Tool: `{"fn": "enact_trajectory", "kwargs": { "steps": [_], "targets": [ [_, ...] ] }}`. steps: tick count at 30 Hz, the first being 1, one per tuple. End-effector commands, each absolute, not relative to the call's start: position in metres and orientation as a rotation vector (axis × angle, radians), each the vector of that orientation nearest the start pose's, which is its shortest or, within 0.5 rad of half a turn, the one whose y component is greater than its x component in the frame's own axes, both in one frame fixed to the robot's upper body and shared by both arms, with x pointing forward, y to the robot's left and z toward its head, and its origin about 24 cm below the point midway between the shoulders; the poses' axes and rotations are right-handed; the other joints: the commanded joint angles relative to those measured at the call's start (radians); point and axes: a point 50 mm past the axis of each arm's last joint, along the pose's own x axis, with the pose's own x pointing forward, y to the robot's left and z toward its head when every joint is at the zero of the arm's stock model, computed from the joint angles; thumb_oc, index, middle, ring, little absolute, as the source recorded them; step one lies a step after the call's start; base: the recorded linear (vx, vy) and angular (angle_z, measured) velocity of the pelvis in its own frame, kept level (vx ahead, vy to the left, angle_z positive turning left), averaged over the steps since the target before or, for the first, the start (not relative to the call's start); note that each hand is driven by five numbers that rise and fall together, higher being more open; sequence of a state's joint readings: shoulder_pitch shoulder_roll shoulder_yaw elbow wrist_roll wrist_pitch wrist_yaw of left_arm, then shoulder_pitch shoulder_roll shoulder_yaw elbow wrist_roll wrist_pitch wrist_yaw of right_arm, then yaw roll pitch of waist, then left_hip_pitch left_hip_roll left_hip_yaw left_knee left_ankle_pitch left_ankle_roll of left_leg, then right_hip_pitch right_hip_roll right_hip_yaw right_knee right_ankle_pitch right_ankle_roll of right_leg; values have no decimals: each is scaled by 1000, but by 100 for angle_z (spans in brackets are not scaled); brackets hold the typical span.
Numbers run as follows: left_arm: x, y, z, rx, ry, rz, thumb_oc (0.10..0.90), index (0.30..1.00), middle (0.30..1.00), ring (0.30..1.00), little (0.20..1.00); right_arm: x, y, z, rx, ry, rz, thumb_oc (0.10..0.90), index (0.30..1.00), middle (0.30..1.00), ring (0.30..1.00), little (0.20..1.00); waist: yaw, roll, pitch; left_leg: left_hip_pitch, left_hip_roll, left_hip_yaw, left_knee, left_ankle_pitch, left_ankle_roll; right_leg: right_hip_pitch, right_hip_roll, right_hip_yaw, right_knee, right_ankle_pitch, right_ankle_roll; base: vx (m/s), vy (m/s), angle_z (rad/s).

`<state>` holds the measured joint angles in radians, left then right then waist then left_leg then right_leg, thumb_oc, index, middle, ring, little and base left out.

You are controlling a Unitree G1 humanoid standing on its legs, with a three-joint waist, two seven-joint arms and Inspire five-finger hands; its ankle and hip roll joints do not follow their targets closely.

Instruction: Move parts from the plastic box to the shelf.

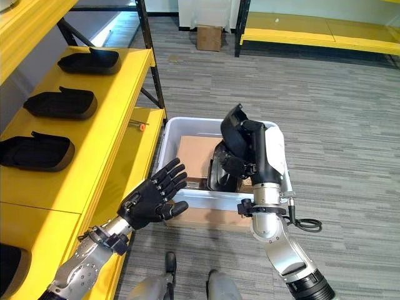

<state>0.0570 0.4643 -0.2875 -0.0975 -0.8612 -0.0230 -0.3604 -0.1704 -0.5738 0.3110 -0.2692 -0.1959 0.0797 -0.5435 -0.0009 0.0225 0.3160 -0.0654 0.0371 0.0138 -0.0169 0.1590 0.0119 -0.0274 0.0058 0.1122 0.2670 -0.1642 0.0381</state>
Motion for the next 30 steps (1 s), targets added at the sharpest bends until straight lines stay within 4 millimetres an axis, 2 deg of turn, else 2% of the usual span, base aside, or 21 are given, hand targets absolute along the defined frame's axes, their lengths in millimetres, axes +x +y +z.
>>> {"fn": "enact_trajectory", "kwargs": {
  "steps": [1, 3, 5, 6, 7, 10, 12, 13, 15, 18, 19, 20, 21, 24, 26, 30],
  "targets": [
    [230, 138, 82, -535, -126, -715, 900, 1000, 1000, 1000, 1000, 264, -162, 194, -593, -788, -221, 400, 300, 300, 300, 300, 15, -14, -105, -56, -34, -151, 25, -115, 11, 75, 65, -4, -38, -7, -35, -113, -104, 17],
    [231, 130, 85, -527, -141, -758, 900, 1000, 1000, 1000, 1000, 266, -163, 195, -568, -794, -226, 400, 300, 300, 300, 300, 3, -13, -87, -86, 8, -105, 9, -78, -19, 110, 63, -8, -76, -15, -52, -120, -122, 8],
    [235, 123, 87, -506, -140, -806, 900, 1000, 1000, 1000, 1000, 264, -169, 194, -558, -800, -263, 400, 300, 300, 300, 300, -28, -10, -81, -95, 35, -8, 27, -83, -26, 119, 53, -41, -91, -16, -57, -126, -63, 22],
    [236, 121, 88, -505, -142, -821, 900, 1000, 1000, 1000, 1000, 264, -171, 194, -560, -800, -273, 400, 300, 300, 300, 300, -36, -10, -82, -97, 37, 15, 38, -89, -27, 118, 50, -48, -95, -15, -58, -253, -23, 77],
    [238, 114, 93, -469, -167, -881, 900, 1000, 1000, 1000, 1000, 260, -177, 194, -557, -801, -287, 400, 300, 300, 300, 300, -70, -13, -91, -96, 39, 92, 112, -138, -18, 100, 28, -79, -97, -6, -57, -201, 0, 78],
    [235, 110, 98, -393, -194, -926, 900, 1000, 1000, 1000, 1000, 257, -180, 194, -559, -792, -297, 400, 300, 300, 300, 300, -91, -21, -100, -74, 38, 142, 179, -204, -1, 83, 2, -102, -95, 8, -50, -166, 44, 99],
    [235, 109, 110, -316, -261, -928, 900, 1000, 1000, 1000, 1000, 258, -189, 193, -567, -746, -333, 400, 300, 300, 300, 300, -118, -27, -115, -9, 57, 196, 224, -271, 11, 67, -27, -135, -79, 8, -43, -156, 124, 59],
    [235, 109, 111, -318, -262, -929, 900, 1000, 1000, 1000, 1000, 258, -189, 193, -567, -745, -337, 400, 300, 300, 300, 300, -119, -26, -117, -5, 60, 199, 221, -269, 11, 63, -28, -138, -78, 11, -44, -170, 135, 74],
    [239, 110, 130, -304, -344, -924, 900, 1000, 1000, 1000, 1000, 254, -197, 196, -553, -764, -378, 400, 300, 300, 300, 300, -134, -21, -138, 50, 103, 213, 220, -258, -1, 32, -47, -179, -40, -4, -45, -222, 156, 90],
    [241, 109, 148, -317, -420, -925, 900, 1000, 1000, 1000, 1000, 255, -201, 202, -554, -777, -389, 400, 300, 300, 300, 300, -137, -13, -150, 88, 175, 209, 215, -195, -35, 1, -70, -218, -3, -24, -57, -189, 193, 74],
    [241, 109, 149, -316, -428, -924, 900, 1000, 1000, 1000, 1000, 256, -201, 203, -554, -777, -386, 400, 300, 300, 300, 300, -138, -12, -149, 90, 183, 207, 215, -186, -41, -1, -71, -223, 1, -26, -59, -269, 331, 82],
    [240, 108, 158, -307, -478, -925, 900, 1000, 1000, 1000, 1000, 261, -200, 209, -567, -786, -389, 400, 300, 300, 300, 300, -132, -3, -145, 99, 251, 206, 230, -105, -80, -20, -101, -261, 25, -34, -66, -290, 366, 82],
    [239, 108, 159, -306, -494, -921, 900, 1000, 1000, 1000, 1000, 262, -200, 211, -573, -793, -388, 400, 300, 300, 300, 300, -130, 1, -143, 102, 266, 207, 232, -92, -88, -26, -111, -270, 34, -36, -67, -395, 523, 84],
    [239, 116, 162, -264, -525, -865, 900, 1000, 1000, 1000, 1000, 266, -199, 217, -586, -809, -380, 400, 300, 300, 300, 300, -119, 35, -131, 115, 275, 205, 195, -98, -103, -55, -152, -289, 80, -51, -53, -225, 404, 56],
    [240, 128, 158, -153, -538, -731, 900, 1000, 1000, 1000, 1000, 266, -203, 215, -594, -809, -440, 400, 300, 300, 300, 300, -103, 54, -123, 143, 268, 228, 140, -112, -107, -36, -187, -314, 80, -46, -30, -201, 457, 41],
    [232, 143, 163, -70, -579, -712, 900, 1000, 1000, 1000, 1000, 266, -213, 215, -608, -822, -561, 400, 300, 300, 300, 300, -49, 53, -123, 144, 234, 218, 95, -147, -109, 24, -237, -378, 17, -3, 10, -161, 291, 53]
  ]
}}
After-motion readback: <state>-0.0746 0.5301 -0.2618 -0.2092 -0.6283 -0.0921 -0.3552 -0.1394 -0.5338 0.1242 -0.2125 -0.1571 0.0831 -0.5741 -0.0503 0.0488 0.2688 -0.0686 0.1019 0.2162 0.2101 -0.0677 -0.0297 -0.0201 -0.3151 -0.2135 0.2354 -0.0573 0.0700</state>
